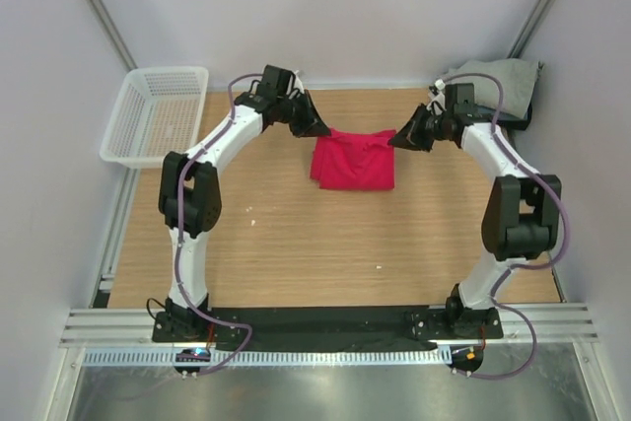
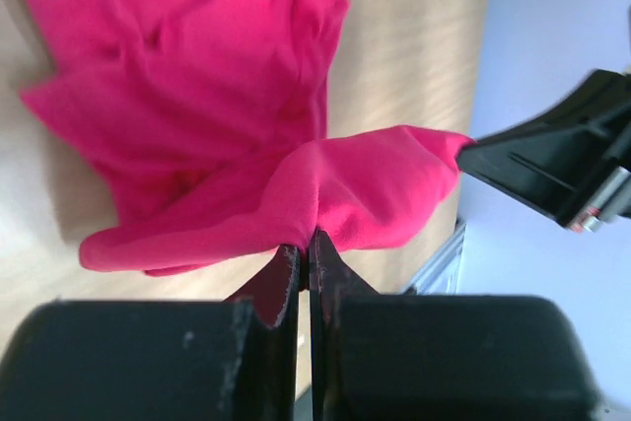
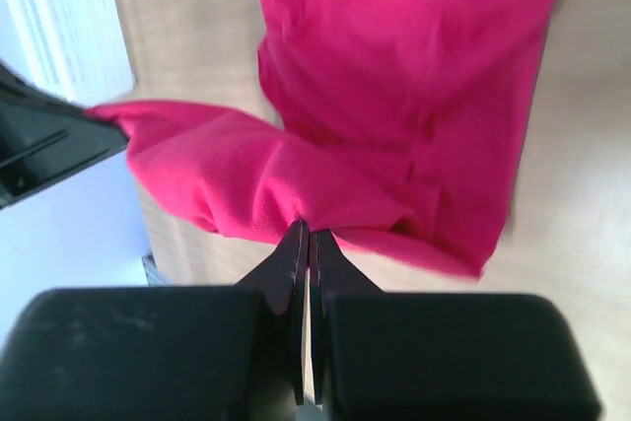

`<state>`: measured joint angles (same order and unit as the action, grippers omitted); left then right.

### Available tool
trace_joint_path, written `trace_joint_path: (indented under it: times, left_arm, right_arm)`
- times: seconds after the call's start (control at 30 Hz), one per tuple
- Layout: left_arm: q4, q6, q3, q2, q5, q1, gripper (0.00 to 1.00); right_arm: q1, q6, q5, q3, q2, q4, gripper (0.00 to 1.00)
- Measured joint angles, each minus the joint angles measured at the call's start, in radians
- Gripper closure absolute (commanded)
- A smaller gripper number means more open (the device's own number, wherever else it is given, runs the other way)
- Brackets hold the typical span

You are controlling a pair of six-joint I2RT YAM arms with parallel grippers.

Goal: Fold and stack the t-shirts
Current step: Fold the tshirt, then neatly place the folded tshirt to the corner

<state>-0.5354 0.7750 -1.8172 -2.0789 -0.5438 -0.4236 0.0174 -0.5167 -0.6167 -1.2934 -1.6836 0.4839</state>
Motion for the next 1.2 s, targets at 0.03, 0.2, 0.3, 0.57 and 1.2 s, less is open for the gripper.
trace_joint_path:
  times: [0.03,0.2,0.3,0.57,1.2]
  left_arm:
    - [0.012,0.002,-0.04,-0.021,0.002,0.01,1.0]
    - [0.056,-0.026,-0.209,-0.158,0.021,0.055,0.41]
    - [0.089,-0.053,-0.249,-0.235,0.037,0.072,0.39]
    - [0.076,-0.104,-0.221,-0.235,-0.008,0.092,0.49]
    - [0.199,-0.02,-0.01,-0.2,-0.271,0.028,0.44]
  right_arm:
    - [0.0,0.0,0.003,-0.043,-0.04,-0.008,0.98]
    - [0.0,0.026,0.037,-0.286,-0.292,-0.053,0.54]
    - [0.0,0.061,0.073,-0.394,-0.414,-0.052,0.5]
    - [-0.013,0.174,0.136,-0.336,-0.347,-0.01,0.41]
    - [-0.087,0.125,-0.133,-0.061,-0.395,-0.042,0.38]
